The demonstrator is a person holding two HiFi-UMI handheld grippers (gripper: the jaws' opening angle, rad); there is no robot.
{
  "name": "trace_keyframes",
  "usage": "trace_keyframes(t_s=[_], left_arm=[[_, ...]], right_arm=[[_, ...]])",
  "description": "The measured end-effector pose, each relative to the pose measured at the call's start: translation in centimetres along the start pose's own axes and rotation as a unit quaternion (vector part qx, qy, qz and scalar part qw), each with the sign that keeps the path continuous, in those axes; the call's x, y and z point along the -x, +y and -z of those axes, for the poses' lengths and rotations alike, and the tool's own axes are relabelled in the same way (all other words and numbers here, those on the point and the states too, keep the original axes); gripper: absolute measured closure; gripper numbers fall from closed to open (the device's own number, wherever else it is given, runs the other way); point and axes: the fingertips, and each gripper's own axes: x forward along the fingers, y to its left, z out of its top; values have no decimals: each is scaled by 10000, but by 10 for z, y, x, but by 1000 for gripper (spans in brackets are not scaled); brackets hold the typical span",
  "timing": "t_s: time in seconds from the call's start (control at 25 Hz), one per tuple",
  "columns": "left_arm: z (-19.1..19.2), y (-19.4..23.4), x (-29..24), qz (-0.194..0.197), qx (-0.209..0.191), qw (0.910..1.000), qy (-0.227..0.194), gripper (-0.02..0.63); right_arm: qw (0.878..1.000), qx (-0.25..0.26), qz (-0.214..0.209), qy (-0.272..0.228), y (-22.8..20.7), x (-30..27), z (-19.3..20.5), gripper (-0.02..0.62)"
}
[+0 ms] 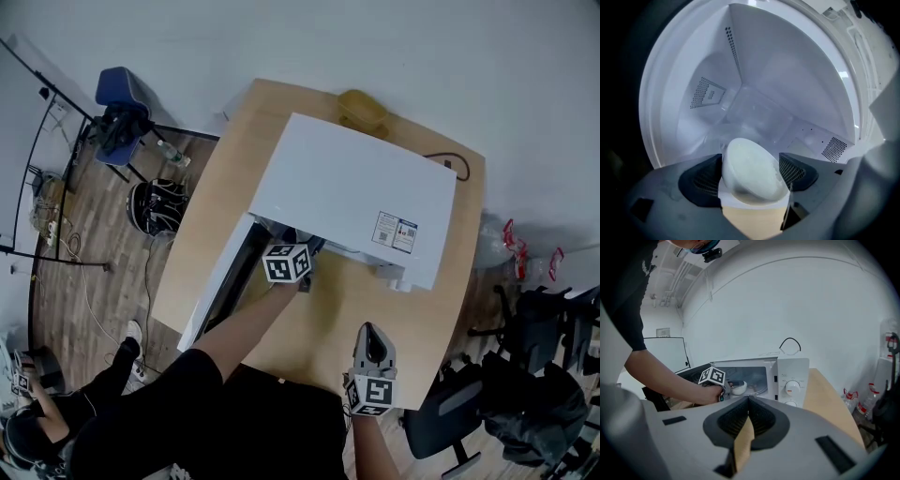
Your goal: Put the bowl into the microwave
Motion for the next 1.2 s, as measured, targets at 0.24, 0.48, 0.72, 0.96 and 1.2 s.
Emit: trace_keyframes(t_s=[0.24,0.48,0.72,0.96,1.2], left_arm=[[1,-9,-11,66,-488,9987,93,235],[-10,-11,-4,129,-1342,9908,-138,230],[-21,-17,12,341,-1299,9903,-350,230],[-10,-23,37,234,-1544,9876,-162,230],[15,-26,46,274,-1849,9821,232,230]], right_arm=[[9999,-27,127,-38,-7,7,-3,535],[9996,-56,252,-71,-18,11,-7,535],[9995,-67,301,-84,-18,9,-8,535],[9996,31,234,-157,-6,7,-16,535],[9996,60,237,-170,7,16,-14,535]])
